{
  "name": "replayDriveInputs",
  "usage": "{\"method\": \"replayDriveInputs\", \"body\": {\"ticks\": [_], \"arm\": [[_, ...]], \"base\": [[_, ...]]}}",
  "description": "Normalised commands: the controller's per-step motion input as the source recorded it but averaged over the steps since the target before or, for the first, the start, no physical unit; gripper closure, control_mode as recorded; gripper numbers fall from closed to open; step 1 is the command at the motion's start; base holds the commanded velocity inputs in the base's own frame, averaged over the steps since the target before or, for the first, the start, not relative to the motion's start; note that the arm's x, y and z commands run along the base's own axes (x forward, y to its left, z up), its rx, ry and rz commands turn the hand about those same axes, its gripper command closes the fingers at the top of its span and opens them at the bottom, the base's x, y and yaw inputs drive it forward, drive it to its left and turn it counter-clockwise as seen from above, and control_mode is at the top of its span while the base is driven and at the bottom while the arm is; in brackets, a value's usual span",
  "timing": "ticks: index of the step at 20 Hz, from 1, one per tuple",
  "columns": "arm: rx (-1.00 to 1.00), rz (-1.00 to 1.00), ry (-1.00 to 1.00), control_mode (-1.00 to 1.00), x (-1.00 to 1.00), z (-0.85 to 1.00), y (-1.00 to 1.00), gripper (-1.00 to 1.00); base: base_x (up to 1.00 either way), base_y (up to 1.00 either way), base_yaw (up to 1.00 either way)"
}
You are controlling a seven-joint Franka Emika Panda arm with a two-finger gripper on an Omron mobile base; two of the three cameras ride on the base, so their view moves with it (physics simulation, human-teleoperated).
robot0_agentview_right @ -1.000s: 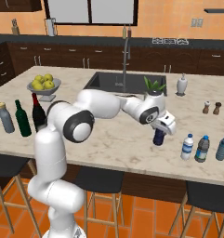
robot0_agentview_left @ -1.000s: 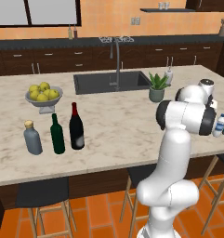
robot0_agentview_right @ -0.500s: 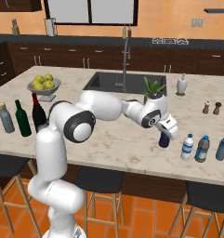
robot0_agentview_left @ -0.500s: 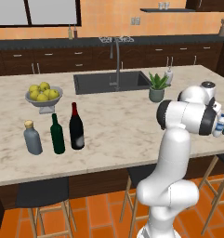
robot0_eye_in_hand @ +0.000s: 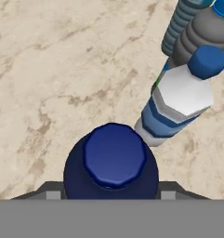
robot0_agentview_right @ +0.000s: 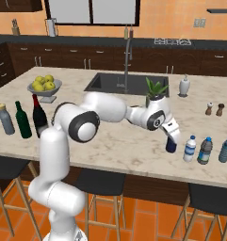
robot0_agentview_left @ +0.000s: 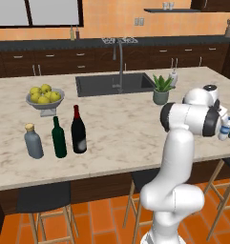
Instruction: Move the plastic bottles in the middle to the plastics group, and the glass bottles in the middle to the glass group.
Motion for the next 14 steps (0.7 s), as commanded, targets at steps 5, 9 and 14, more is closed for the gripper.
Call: {"method": "replayDriveInputs", "body": {"ticks": [5,9,14], "arm": [[0.00,-0.11,0.01,-1.00,-0.01,0.00,-0.31,1.00],[0.00,-0.06,0.01,-1.00,0.00,-0.34,-0.05,1.00],[0.00,-0.05,0.00,-1.00,0.00,-0.47,0.00,1.00]], "base": [[0.00,0.00,0.00],[0.00,0.00,0.00],[0.00,0.00,0.00]]}}
